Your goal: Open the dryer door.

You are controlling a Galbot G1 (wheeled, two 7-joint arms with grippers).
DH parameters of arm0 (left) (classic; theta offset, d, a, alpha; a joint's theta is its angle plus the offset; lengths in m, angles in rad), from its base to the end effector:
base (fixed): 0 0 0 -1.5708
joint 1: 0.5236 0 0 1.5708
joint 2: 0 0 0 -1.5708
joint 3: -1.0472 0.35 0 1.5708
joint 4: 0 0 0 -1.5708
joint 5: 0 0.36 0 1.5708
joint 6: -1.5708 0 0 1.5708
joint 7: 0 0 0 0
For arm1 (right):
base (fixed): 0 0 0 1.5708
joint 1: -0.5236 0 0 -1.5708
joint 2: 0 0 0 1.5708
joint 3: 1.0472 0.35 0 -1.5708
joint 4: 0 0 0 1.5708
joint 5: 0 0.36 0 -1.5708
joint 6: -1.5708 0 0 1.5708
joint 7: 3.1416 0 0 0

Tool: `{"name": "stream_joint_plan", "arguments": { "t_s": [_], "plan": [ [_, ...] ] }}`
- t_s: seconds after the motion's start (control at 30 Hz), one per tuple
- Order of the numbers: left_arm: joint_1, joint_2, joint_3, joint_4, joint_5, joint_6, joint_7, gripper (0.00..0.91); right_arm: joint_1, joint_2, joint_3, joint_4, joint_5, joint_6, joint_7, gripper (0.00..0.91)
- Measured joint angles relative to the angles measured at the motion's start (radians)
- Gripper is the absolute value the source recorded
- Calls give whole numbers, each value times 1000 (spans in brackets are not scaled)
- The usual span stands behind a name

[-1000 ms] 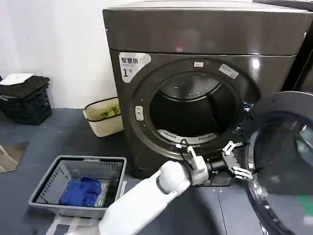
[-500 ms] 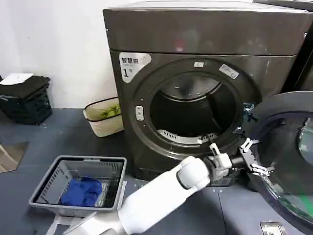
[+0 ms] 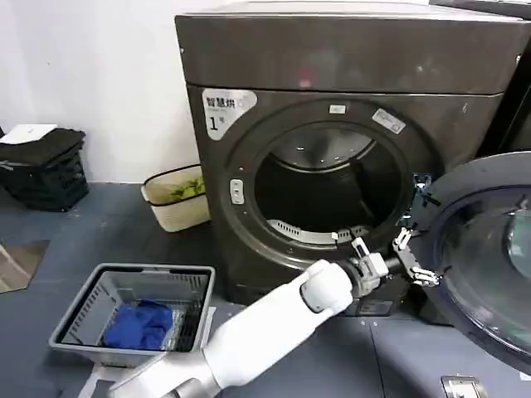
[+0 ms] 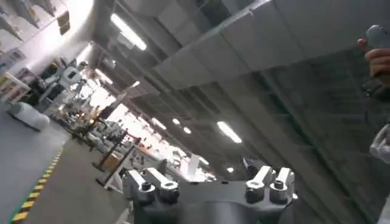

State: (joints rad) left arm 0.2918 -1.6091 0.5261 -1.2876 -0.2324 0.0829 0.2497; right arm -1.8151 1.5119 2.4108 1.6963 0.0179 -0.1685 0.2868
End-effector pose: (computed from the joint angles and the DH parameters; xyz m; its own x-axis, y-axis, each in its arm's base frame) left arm 0.4261 -0.3168 -0.2015 -0.3448 0.9383 0.0247 0.8689 0.3091 0.3866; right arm -0.2775 -0.3568 -0.1274 0.4044 0.8255 -0.3938 0.6199 -0.5639 -0.5456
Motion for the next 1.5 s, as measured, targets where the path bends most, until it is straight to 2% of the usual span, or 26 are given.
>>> {"name": "stream_joint_plan", "arguments": {
  "t_s": [0.17,0.27,0.5,0.73,0.9,0.97,1.17,1.5],
  "plan": [
    [24,0,-1,-39,-14,59,27,907,-2,-18,-5,-17,3,0,-3,907],
    [42,0,-1,-100,-31,106,29,907,-1,-29,-15,-30,3,2,-2,907],
    [97,25,-24,-373,-162,291,-33,907,-11,-66,-32,-78,4,21,1,907],
    [110,326,-58,-619,-285,417,-80,907,-15,-109,-43,-123,5,23,3,907],
    [149,489,-111,-753,-408,569,-165,907,-10,-125,-74,-137,4,51,-7,907],
    [158,551,-138,-791,-460,603,-183,907,-10,-135,-81,-145,4,58,-11,907],
    [135,757,-195,-818,-589,649,-242,907,-14,-160,-95,-163,4,81,-35,907],
    [74,975,-265,-784,-960,654,-438,907,-2,-159,-134,-130,22,103,-75,907]
  ]
}}
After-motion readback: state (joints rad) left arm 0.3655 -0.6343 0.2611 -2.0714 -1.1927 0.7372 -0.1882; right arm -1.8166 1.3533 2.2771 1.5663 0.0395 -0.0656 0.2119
